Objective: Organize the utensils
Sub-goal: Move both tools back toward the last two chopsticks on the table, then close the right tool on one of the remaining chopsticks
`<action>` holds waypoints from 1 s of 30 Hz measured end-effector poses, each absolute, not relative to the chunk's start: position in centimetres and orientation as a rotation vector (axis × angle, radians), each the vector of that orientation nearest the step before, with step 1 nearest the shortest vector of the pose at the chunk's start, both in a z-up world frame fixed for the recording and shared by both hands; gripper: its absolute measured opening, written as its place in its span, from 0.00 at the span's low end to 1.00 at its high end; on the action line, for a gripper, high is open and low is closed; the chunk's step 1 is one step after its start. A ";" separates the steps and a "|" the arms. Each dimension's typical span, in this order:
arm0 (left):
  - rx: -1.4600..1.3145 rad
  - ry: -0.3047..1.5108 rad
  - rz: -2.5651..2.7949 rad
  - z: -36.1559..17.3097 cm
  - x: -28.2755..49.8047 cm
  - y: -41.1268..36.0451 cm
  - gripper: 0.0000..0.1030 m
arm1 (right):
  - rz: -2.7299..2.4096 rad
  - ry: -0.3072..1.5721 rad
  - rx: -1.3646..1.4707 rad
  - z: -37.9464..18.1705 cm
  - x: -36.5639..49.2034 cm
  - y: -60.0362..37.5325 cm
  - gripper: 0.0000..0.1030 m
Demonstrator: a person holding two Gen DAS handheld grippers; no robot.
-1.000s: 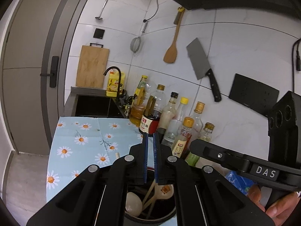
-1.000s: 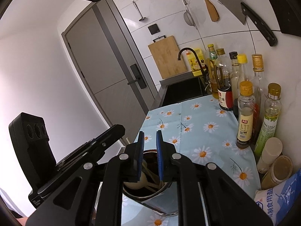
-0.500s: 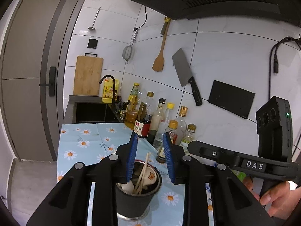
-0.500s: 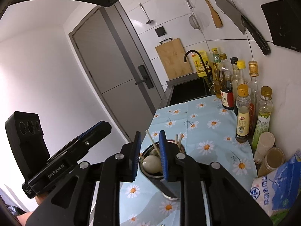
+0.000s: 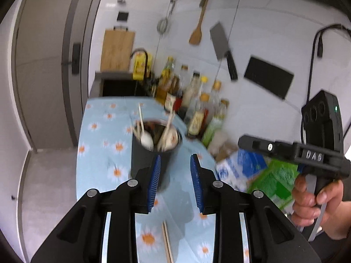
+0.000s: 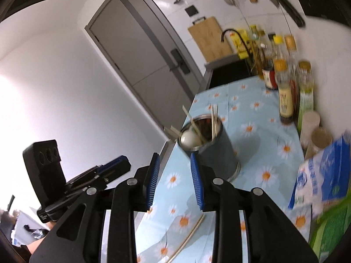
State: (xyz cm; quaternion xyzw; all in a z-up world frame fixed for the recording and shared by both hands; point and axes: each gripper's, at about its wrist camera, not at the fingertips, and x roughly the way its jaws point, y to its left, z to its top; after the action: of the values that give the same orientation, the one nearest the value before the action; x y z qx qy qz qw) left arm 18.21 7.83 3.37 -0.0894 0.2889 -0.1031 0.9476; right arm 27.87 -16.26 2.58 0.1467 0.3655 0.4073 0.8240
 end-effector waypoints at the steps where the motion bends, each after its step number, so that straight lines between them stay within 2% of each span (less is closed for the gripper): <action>1: -0.181 0.614 -0.200 2.8 17.7 7.5 0.26 | 0.867 0.787 0.310 2.3 27.5 -16.4 0.30; 10: -0.228 0.778 -0.143 -2.3 14.4 6.7 0.26 | 0.888 0.999 0.316 -2.5 25.5 -16.1 0.30; 22: -0.310 1.028 -0.169 -10.8 14.1 9.7 0.26 | 0.757 1.355 0.347 -10.8 25.1 -11.5 0.30; 30: -0.318 1.092 -0.249 -13.7 13.8 11.4 0.26 | 0.577 1.528 0.316 -15.3 25.6 -7.9 0.29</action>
State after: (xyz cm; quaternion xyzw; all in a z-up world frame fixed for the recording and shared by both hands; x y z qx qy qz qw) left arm 13.78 11.35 -13.73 -0.1502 0.5158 -0.1176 0.8352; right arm 25.61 -7.90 -15.34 0.1404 0.6788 0.2566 0.6736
